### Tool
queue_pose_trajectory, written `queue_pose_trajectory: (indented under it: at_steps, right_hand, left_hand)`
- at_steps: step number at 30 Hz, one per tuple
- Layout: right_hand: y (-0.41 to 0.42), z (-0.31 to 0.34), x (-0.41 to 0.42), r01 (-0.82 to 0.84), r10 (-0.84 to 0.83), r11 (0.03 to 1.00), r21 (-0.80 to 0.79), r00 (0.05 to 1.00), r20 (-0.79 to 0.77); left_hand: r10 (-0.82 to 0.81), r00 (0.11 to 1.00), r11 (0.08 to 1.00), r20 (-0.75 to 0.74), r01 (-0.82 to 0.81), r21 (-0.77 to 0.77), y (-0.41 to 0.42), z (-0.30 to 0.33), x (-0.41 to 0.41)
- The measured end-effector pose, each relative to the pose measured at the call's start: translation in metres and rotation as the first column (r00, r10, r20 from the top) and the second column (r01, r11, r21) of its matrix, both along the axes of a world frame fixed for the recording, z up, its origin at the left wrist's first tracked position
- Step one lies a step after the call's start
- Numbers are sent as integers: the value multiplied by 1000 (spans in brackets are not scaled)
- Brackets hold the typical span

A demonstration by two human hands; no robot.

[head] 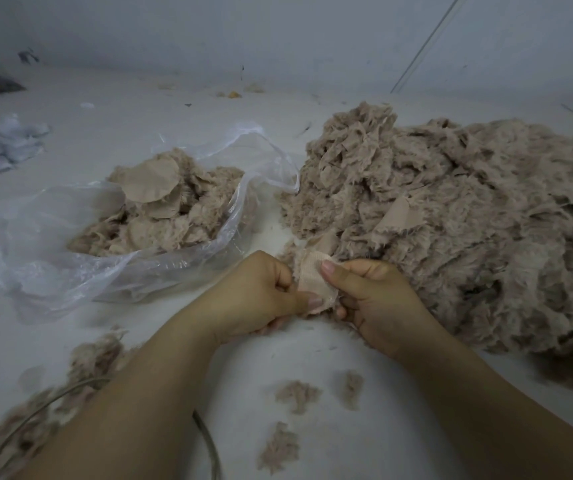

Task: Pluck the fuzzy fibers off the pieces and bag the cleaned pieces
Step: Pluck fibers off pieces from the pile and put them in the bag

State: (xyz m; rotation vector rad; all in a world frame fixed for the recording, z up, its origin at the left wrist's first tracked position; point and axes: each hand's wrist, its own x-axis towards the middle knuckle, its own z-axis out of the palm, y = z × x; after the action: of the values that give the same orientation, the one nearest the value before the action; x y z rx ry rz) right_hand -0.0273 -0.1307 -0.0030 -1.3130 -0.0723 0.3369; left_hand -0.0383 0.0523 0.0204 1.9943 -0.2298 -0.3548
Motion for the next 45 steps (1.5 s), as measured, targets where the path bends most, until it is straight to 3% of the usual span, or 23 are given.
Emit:
queue_pose_trajectory:
  at_steps: [6,9,15,19,21,22,24,26,28,31,34,35,39,43,45]
  right_hand:
    - [-1,0,1,29,-28,999,38,999,-23]
    - [-1,-1,1,0,0,1000,31,1000,1]
    - [-3,-3,2,-20,20,1000,-11,1000,10]
    - [0,0,1,-4,4,999,39,1000,-20]
    - [1,1,1,26,-23,997,66,999,-44]
    - [1,1,2,41,-37,997,65,998,-57]
    - [1,0,3,59,-56,997,49,996,-67]
    - [1,-1,4,59,-56,998,35,996,-65]
    - [1,-1,4,51,-49,999,21,997,-67]
    - [0,-2,4,40,-39,999,11,997,-65]
    - [0,-4,6,34,-33,999,15,998,-61]
    - [0,-4,6,33,-32,999,13,998,-58]
    - [0,-4,5,22,-22,1000,6,999,-41]
    - [1,-3,3,15,-15,1000,-20,1000,-13]
    - [2,-1,3,24,-24,1000,-14,1000,-15]
  left_hand:
    - [-353,917,933,-185,361,10,20,6,-2]
    - [-408,888,911,-211,413,-26,20,8,-3]
    - [-95,986,993,-135,84,-81,4,2,0]
    - [-152,982,982,-111,137,-128,3,-3,-1]
    - [-141,986,954,-88,112,-277,5,-2,1]
    - [-45,998,910,-50,20,-414,6,1,3]
    - [262,965,707,2,-191,-681,12,5,11]
    - [446,895,552,-14,-288,-783,18,4,18]
    - [501,865,640,18,-356,-681,15,-3,19]
    - [507,835,853,214,-451,-263,2,-20,21]
    - [347,833,852,431,-472,226,-2,-29,25]
    - [309,847,832,432,-461,308,-1,-29,25]
    - [294,868,885,402,-405,229,-3,-29,23]
    - [422,874,903,240,-382,-196,-13,-21,19]
    - [352,919,919,178,-303,-253,-17,-18,16]
